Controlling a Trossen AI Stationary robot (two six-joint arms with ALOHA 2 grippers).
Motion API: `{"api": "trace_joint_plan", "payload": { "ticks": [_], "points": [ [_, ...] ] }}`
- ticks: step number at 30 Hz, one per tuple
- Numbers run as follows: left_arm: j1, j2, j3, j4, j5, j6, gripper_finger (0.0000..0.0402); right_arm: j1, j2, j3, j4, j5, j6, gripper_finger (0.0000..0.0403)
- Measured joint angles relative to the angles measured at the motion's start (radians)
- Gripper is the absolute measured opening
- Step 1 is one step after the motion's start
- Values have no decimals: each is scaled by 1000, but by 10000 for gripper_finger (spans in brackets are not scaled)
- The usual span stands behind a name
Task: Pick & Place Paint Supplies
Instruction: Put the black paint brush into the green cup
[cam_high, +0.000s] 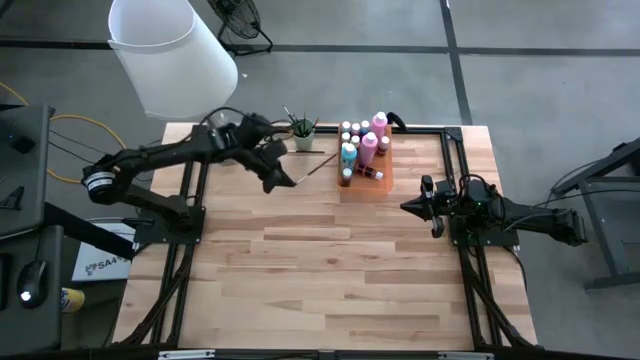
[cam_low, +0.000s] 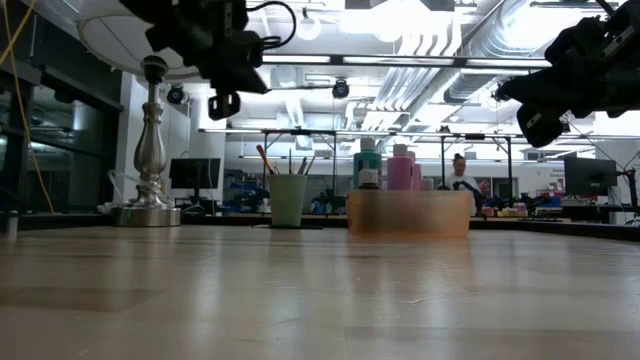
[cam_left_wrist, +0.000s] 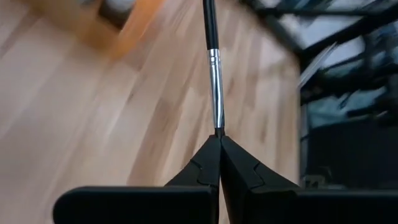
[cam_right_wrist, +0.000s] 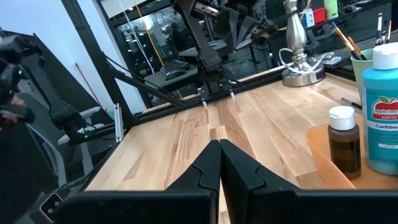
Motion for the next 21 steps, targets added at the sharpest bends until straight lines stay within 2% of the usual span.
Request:
{"api": "trace_joint_plan", "payload": {
  "ticks": [5, 13, 18, 21],
  "points": [
    [-28, -1, -107, 325, 62, -165, 0, 0, 0, 0, 0, 0, 0, 2],
    [-28, 73, -203, 779, 55, -481, 0, 0, 0, 0, 0, 0, 0, 2],
    [-25, 156, -210, 960, 63, -625, 0, 0, 0, 0, 0, 0, 0, 2],
    [3, 174, -210, 994, 79, -663, 0, 0, 0, 0, 0, 0, 0, 2]
  ]
}}
